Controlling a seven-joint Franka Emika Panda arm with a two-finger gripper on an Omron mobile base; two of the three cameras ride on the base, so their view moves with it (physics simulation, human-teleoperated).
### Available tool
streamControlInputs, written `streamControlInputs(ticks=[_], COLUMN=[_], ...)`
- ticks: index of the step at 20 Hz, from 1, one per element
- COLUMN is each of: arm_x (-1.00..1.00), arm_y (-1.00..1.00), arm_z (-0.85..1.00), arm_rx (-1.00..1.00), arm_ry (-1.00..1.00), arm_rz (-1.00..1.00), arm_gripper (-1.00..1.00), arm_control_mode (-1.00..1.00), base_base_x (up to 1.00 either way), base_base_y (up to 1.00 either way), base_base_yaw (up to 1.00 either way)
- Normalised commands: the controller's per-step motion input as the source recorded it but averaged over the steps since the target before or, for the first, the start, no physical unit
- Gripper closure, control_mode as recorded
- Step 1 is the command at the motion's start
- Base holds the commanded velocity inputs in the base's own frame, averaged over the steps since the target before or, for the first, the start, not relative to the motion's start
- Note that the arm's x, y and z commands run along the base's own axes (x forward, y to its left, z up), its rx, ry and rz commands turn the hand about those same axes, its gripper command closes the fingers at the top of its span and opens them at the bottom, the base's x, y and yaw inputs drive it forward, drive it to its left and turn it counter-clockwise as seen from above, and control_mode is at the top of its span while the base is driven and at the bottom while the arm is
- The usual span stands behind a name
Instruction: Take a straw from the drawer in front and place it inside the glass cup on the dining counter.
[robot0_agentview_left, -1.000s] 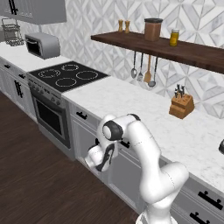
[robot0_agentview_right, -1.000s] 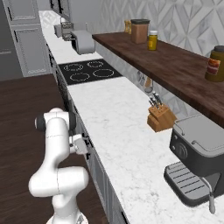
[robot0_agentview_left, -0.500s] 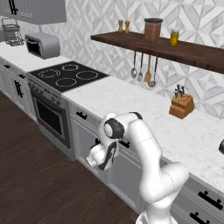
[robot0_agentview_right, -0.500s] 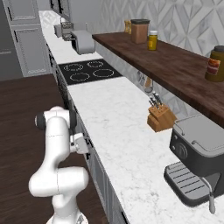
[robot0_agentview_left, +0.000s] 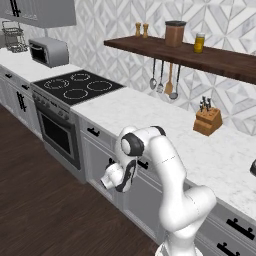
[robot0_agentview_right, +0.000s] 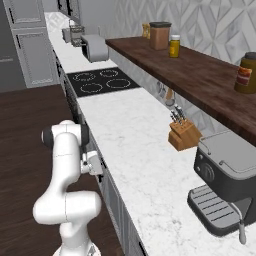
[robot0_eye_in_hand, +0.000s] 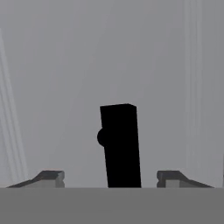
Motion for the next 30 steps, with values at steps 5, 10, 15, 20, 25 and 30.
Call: streamControlInputs(ticks=[5, 10, 15, 20, 25, 30], arm_x=[0.01, -0.30, -0.77, -0.82, -0.74, -0.62], arm_y=[0.00, 0.09, 0.64, 0.98, 1.00, 0.93], arm_z=[0.00, 0.01, 0.12, 0.28, 0.35, 0.33], arm_rx=[0.00, 0.01, 0.00, 0.00, 0.00, 0.01], arm_ry=[0.00, 0.00, -0.01, 0.02, 0.10, 0.14], arm_rz=[0.01, 0.06, 0.09, 0.08, 0.06, 0.04], arm_gripper=[1.00, 1.00, 1.00, 1.00, 1.00, -1.00], arm_control_mode=[-1.00, -1.00, -1.00, -1.00, -1.00, -1.00], base_base_x=[0.00, 0.00, 0.00, 0.00, 0.00, 0.00], base_base_y=[0.00, 0.00, 0.00, 0.00, 0.00, 0.00], base_base_yaw=[0.00, 0.00, 0.00, 0.00, 0.00, 0.00])
